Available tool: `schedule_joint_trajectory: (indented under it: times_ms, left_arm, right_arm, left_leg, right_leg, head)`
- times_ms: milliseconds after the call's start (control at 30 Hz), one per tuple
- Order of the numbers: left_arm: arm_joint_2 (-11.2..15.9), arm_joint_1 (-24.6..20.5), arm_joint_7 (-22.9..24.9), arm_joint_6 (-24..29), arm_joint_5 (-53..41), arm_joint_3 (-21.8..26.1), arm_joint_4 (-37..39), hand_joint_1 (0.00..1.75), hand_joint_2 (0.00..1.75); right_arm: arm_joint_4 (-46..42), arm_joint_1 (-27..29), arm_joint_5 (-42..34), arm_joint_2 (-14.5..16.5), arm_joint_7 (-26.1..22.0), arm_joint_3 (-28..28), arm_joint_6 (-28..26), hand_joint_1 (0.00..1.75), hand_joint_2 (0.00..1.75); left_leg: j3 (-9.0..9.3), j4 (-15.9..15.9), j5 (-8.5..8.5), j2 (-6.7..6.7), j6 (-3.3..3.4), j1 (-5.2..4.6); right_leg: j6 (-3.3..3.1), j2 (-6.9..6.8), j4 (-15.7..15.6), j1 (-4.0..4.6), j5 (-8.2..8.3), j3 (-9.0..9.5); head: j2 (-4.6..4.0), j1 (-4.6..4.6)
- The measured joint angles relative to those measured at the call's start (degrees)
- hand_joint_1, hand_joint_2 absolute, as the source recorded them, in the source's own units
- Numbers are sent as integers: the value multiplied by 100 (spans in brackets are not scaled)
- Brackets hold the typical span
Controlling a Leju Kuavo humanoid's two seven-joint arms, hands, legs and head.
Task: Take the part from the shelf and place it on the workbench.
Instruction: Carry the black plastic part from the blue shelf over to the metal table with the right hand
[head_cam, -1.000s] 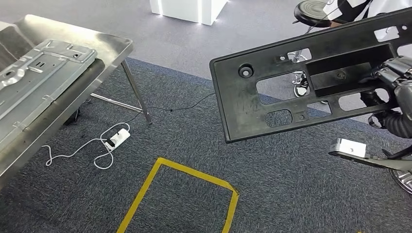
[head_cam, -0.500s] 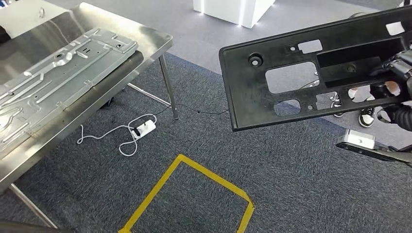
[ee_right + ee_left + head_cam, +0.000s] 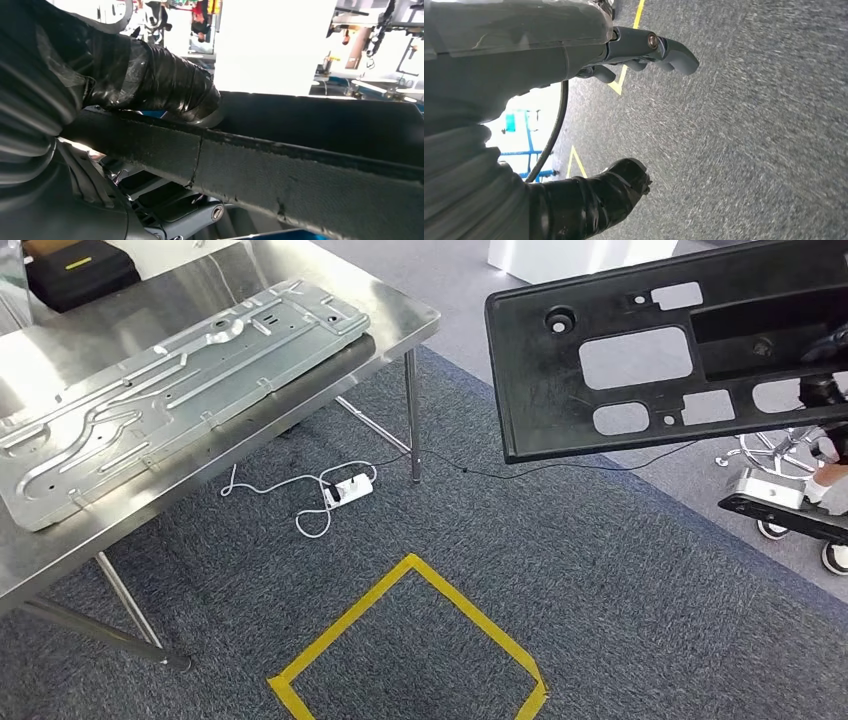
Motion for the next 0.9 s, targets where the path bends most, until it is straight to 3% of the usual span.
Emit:
schedule_joint_trajectory:
  times_ms: [33,67,100,167,233,267,300,333,400,467,533,567,633,700,767,833,900]
  left_arm:
    - [1,2,4,13,-10,0,-7,0,175]
    - [0,6,8,27,-15,-1,-12,0,175]
    - [-2,7,11,39,-17,-1,-15,0,175]
    - [-7,-7,16,55,-18,-3,-20,0,175]
    - [-9,-23,19,63,-18,-4,-21,0,175]
    - [-9,-26,20,67,-18,-4,-21,0,175]
    - [-11,-25,20,70,-18,-4,-21,0,175]
    - [-13,-22,20,72,-18,-4,-21,0,175]
    - [-17,-13,20,73,-18,-4,-22,0,175]
    - [-18,-8,20,79,-17,-4,-25,0,175]
    - [-16,5,20,83,-16,-4,-30,0,175]
    - [-21,18,20,83,-16,-5,-32,0,175]
    - [-30,26,20,84,-16,-5,-39,0,175]
    - [-34,16,20,88,-16,-4,-44,0,175]
    - [-35,13,20,88,-16,-5,-45,0,175]
    - [-41,26,20,86,-16,-5,-45,0,175]
    - [-45,34,20,87,-15,-5,-45,0,175]
  right_arm:
    - [10,1,1,-7,-1,-16,4,175,175]
    - [23,1,1,-13,-1,-30,9,175,175]
    - [32,-8,0,-25,-4,-53,14,175,175]
    - [51,-40,-4,-46,-9,-91,22,175,175]
    - [71,-57,-4,-55,-11,-108,32,175,175]
    - [80,-54,-4,-55,-12,-109,40,175,175]
    - [87,-52,-3,-55,-13,-110,48,175,175]
    - [90,-52,-2,-55,-13,-112,52,175,175]
    - [96,-53,1,-56,-16,-119,55,175,175]
    - [109,-54,5,-62,-19,-124,60,175,175]
    - [122,-61,9,-68,-20,-125,67,175,175]
    - [125,-70,10,-68,-21,-125,69,175,175]
    - [126,-80,11,-68,-21,-126,71,175,175]
    - [127,-88,11,-69,-20,-129,72,175,175]
    - [128,-91,11,-69,-24,-127,74,175,175]
    - [128,-89,11,-68,-27,-125,78,175,175]
    - [128,-90,10,-68,-26,-126,79,175,175]
  left_leg:
    - [36,-42,8,-78,35,13]
    - [93,-105,17,-157,70,24]
    - [159,-170,30,-226,105,41]
    - [248,-238,38,-365,160,62]
    - [273,-230,19,-511,190,70]
    - [286,-217,2,-597,193,73]
    - [302,-192,-22,-684,186,80]
    - [320,-153,-57,-774,168,90]
    - [315,-43,-143,-947,112,107]
    - [257,24,-182,-1102,50,118]
    - [218,18,-177,-1244,-4,129]
    - [208,39,-192,-1213,-32,125]
    - [59,343,-356,-900,-92,109]
    - [-338,1057,-653,-534,-134,130]
    - [-701,1582,-729,-444,-150,161]
    - [-667,1327,-397,-416,-141,170]
    - [-391,663,7,-313,-100,161]
  right_leg:
    - [31,-45,-13,-13,-24,30]
    - [58,16,12,-29,-60,61]
    - [72,160,130,-42,-138,38]
    - [82,555,708,-58,-396,-240]
    - [97,720,1365,-62,-582,-670]
    - [110,737,1477,-71,-531,-794]
    - [123,750,1374,-82,-362,-813]
    - [138,787,1077,-100,-107,-731]
    - [160,1039,425,-145,241,-485]
    - [143,1211,167,-152,268,-371]
    - [86,1103,130,-144,248,-339]
    - [50,1031,101,-150,243,-304]
    - [-27,867,28,-157,224,-204]
    - [-74,704,-2,-123,181,-124]
    - [-82,539,-4,-108,121,-60]
    - [-72,390,-5,-100,50,23]
    - [-61,283,-8,-89,-17,108]
  head:
    - [0,-1]
    - [-1,6]
    - [-1,13]
    - [-1,34]
    - [0,37]
    - [0,36]
    - [0,36]
    - [0,35]
    - [0,38]
    - [0,41]
    - [0,41]
    - [0,41]
    - [0,23]
    - [0,6]
    - [0,6]
    - [0,5]
    - [0,6]
